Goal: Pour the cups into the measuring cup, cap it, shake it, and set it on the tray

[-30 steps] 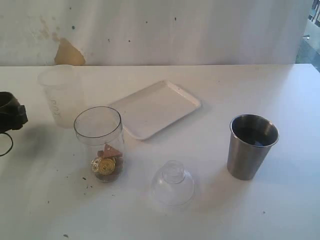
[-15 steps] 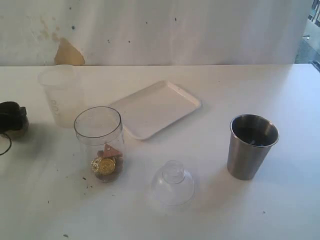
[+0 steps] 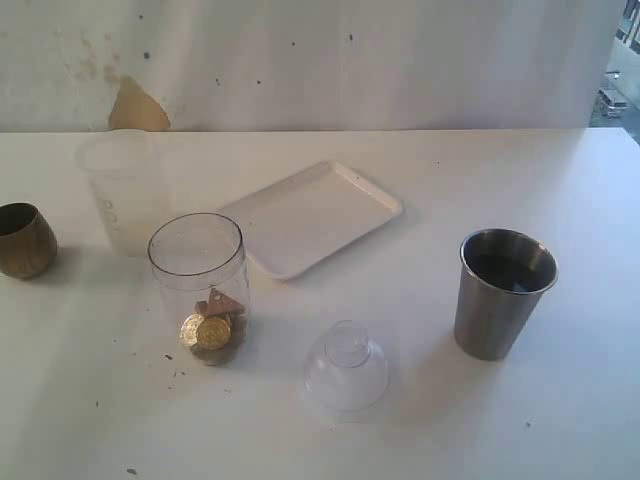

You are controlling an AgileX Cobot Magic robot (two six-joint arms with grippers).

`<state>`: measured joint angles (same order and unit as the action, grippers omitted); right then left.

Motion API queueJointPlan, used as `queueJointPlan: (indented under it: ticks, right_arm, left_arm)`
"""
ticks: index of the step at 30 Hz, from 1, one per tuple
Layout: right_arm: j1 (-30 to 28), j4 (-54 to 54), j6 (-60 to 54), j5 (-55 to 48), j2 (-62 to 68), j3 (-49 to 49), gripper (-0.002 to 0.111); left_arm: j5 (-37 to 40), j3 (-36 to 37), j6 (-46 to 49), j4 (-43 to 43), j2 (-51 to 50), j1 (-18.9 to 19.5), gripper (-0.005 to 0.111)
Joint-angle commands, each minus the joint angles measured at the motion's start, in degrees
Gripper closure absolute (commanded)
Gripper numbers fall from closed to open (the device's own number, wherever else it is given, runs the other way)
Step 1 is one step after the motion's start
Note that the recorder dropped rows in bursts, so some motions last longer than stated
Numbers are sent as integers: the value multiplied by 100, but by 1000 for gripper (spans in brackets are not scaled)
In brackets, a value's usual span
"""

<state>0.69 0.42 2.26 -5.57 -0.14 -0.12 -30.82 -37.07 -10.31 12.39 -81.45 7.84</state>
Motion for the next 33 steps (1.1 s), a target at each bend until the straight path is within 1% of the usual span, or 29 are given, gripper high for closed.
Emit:
queueJointPlan:
  ticks: [1,3,6,8,10,11,14,17,18,20,23,25,27,33]
  right_arm:
    - [43,1,-3,82,14,12,108]
    - [43,1,-3,82,14,12,108]
    - [43,1,-3,82,14,12,108]
    - [43,1,-3,82,14,12,108]
    - [43,1,-3,82,14,12,108]
    - [43,1,-3,82,14,12,108]
    - [43,1,-3,82,14,12,108]
    - [43,1,-3,82,14,12,108]
    - [43,1,-3,82,14,12,108]
    - [43,1,-3,82,14,12,108]
    - [43,1,-3,82,14,12,108]
    - [43,1,-3,82,14,12,108]
    - [43,1,-3,82,14,12,108]
    - [43,1,-3,82,14,12,108]
  left_arm:
    - [1186,29,-235,196,1064,6,37]
    - [1850,29,-731,196,1623,6,48]
    - [2438,29,-806,196,2182,6,64]
    - [3120,29,-806,196,2522,6,78]
    - [3856,29,-805,132,2884,6,99]
    - [4046,29,-789,132,3036,6,106]
    - [4500,29,-775,-191,3406,-193,107]
    - [4775,40,-230,-678,3863,-593,107]
    - [4829,40,89,-753,4068,-718,107]
    - [4928,40,291,-753,4404,-862,107]
    - [4998,40,-24,-1011,4922,-916,107]
    - [4953,65,-13,-1464,5258,-916,107]
    - [4976,65,-13,-1683,5532,-916,107]
    - [5047,65,-16,-1688,5960,-916,107]
